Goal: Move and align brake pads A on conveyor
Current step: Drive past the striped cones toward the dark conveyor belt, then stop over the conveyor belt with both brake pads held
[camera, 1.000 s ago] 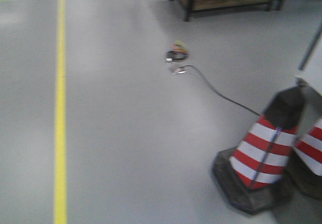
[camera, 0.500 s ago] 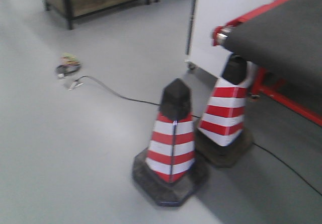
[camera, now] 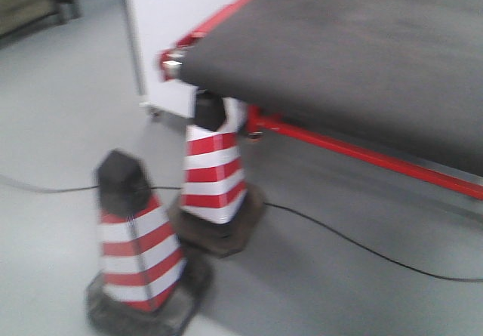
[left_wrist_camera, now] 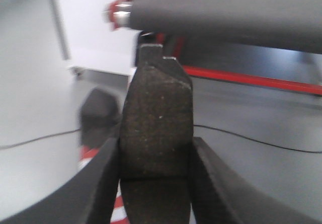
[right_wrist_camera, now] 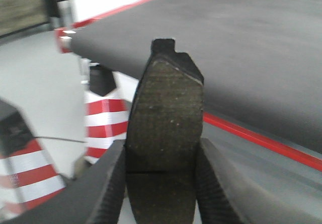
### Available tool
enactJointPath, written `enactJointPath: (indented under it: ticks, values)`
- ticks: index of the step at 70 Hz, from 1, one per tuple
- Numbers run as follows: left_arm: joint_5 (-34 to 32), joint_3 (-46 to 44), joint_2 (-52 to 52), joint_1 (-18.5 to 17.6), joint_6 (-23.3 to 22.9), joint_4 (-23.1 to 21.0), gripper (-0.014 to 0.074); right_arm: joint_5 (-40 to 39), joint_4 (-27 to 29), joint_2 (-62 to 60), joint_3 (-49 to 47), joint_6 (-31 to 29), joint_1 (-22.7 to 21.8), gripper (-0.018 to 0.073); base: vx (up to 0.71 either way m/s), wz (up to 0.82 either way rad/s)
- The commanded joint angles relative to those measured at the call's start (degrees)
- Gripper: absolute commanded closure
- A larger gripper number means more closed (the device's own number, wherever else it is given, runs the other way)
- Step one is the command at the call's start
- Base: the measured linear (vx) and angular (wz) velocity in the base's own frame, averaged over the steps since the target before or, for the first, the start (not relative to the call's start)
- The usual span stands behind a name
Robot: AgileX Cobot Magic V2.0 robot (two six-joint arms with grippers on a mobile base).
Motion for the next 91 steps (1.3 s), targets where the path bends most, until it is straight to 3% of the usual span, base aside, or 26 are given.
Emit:
enactJointPath:
  ticks: [1,45,91]
  values:
    - [-5.5,-1.8,0.3,-0.1,-0.2,-0.6,0.0602,-5.5,-0.2,0.6,-1.9,-0.4,-0.4,0.0569,0.15,-0.76]
    - [-5.5,-1.8,0.3,-0.1,-0.2,-0.6,0.0602,-5.5,-0.2,0.6,-1.9,-0.4,-0.4,0.0569,0.11,-0.71]
    - [-5.5,-1.8,0.3,-0.1,-0.2,-0.6,0.0602,-5.5,-0.2,0.6,-1.9,-0.4,-0.4,0.0569,0.11,-0.08]
